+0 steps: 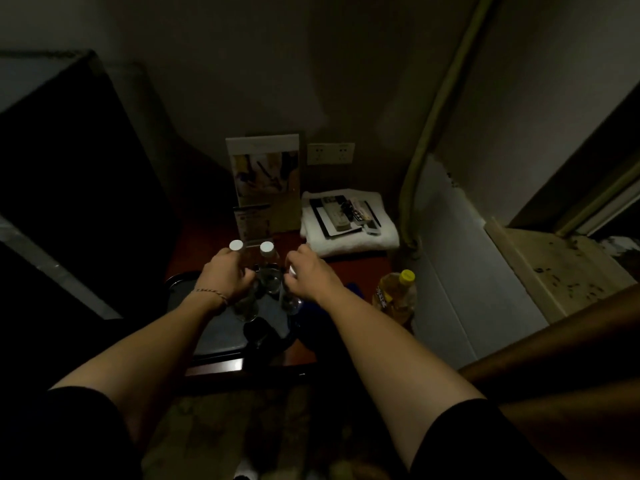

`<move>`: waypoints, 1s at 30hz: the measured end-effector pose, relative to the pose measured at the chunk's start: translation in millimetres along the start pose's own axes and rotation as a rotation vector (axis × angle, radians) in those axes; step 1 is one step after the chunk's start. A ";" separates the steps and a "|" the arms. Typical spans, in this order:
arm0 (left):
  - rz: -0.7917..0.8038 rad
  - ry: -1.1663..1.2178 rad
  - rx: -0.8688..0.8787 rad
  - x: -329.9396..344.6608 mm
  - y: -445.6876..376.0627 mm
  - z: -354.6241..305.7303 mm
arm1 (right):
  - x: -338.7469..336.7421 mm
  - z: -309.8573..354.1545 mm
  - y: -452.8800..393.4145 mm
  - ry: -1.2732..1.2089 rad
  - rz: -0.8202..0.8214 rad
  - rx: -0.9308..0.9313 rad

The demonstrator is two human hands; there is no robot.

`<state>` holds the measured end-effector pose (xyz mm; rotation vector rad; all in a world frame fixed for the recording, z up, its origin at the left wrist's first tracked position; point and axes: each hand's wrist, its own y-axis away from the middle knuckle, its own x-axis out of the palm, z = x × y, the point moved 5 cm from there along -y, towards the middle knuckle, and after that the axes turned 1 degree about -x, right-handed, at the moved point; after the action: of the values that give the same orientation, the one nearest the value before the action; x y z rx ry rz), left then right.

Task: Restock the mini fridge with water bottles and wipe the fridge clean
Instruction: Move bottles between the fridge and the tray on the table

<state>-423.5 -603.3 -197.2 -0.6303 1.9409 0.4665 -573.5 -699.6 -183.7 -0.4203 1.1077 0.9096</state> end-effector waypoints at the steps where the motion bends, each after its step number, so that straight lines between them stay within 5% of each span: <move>1: 0.007 0.008 -0.003 0.8 -3.2 3.8 | 5.0 0.1 -4.2 0.004 0.014 0.000; 14: 0.069 0.016 0.057 41.7 -22.3 38.2 | 68.0 2.6 -45.9 0.034 0.067 -0.001; 30: 0.064 0.013 0.053 40.6 -31.1 44.6 | 63.8 4.9 -57.0 0.017 0.042 0.039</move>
<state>-387.8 -611.6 -254.3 -0.5399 1.9840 0.4503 -515.5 -703.0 -246.6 -0.3742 1.1515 0.9210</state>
